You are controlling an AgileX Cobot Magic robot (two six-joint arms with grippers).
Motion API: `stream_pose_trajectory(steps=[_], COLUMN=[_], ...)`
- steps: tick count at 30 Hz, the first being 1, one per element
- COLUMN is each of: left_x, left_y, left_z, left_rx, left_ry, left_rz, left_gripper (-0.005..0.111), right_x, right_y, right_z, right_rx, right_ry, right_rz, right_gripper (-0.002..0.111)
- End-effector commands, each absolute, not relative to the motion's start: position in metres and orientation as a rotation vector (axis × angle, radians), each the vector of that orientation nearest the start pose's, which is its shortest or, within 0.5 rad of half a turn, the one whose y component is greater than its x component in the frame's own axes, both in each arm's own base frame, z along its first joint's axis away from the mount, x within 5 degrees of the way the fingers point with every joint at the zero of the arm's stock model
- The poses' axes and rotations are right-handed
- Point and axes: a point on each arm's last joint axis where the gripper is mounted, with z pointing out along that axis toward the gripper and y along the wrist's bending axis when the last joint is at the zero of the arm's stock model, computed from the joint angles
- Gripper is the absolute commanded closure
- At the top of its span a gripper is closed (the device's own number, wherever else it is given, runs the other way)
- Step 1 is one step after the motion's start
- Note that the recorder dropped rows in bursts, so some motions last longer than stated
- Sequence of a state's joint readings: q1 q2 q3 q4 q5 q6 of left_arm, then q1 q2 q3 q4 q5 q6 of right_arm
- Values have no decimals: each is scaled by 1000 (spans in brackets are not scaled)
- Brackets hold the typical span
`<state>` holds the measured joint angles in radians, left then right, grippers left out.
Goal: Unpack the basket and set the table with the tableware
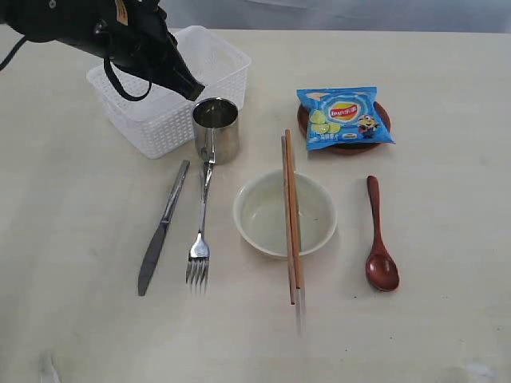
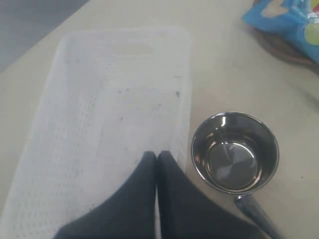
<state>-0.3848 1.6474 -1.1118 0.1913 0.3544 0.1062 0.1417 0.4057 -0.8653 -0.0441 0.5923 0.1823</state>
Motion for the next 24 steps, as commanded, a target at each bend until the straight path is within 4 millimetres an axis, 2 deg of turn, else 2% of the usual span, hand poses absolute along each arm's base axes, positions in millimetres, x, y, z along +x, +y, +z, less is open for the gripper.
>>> stream_pose_trajectory(steps=[1,7,11,16,24], left_x=[335,335,335,335,335], left_y=[-127,-127,-127,-127,-127], left_z=[249,249,249,249,249], left_rx=[726,726,726,726,726], left_ry=[2241,2241,2241,2241,2241], left_rz=[19,19,19,19,19], left_gripper=[107,107,107,107,107], right_x=[67,77,78,74,64], right_y=[7,5,5,4,0], right_z=[366,304,275,252,218], right_rx=[-62,-74,-70,-103,-58], right_ry=[1652,1608,1636,1668,1679], right_rz=[74,28,23,-11,-54], right_gripper=[108,108,108,108,108])
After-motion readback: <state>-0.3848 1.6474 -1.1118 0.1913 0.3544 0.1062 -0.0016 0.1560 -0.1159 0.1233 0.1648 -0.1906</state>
